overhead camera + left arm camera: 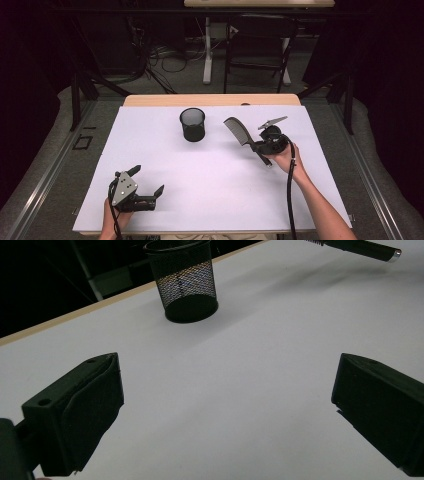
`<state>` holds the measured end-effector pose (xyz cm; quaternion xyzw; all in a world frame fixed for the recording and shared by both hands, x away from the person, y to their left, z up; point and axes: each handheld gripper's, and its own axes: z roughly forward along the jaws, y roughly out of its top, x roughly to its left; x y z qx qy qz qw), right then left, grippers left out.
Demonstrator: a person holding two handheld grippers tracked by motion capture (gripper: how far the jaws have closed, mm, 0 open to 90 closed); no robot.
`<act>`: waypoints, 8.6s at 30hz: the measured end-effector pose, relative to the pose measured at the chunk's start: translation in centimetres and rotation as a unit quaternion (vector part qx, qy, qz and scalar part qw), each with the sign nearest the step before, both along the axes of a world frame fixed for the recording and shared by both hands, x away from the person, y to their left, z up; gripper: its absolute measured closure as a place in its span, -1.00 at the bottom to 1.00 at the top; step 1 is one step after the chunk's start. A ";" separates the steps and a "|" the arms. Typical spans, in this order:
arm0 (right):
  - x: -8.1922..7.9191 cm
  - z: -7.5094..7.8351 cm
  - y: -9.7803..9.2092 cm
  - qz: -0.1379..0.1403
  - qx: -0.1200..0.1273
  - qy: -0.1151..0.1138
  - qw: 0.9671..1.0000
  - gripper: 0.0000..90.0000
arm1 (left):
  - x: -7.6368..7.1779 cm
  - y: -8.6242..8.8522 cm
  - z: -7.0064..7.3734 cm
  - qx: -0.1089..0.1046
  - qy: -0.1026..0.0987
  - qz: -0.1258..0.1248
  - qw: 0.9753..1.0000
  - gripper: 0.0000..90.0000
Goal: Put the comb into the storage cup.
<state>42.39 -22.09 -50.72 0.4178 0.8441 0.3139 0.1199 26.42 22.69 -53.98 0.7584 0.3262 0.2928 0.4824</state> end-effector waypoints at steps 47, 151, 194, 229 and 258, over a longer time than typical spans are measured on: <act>-0.9 1.6 0.8 0.023 0.069 -0.104 0.992 0.62 | 0.3 0.0 0.0 -0.005 -0.001 -0.005 1.000 -0.99; 1.9 5.3 6.5 0.040 0.125 -0.196 0.972 0.61 | 0.5 0.0 -0.1 -0.011 0.007 -0.001 1.000 -0.99; 3.5 5.8 8.5 0.039 0.149 -0.209 0.966 0.61 | 0.4 0.0 -0.1 -0.007 0.006 -0.002 1.000 -0.99; 4.9 6.0 10.5 0.048 0.163 -0.210 0.963 0.61 | 0.4 -0.1 -0.1 -0.006 0.006 -0.002 1.000 -0.99; 5.6 6.3 11.8 0.050 0.186 -0.221 0.956 0.61 | 0.4 0.0 -0.1 -0.007 0.006 -0.001 1.000 -0.98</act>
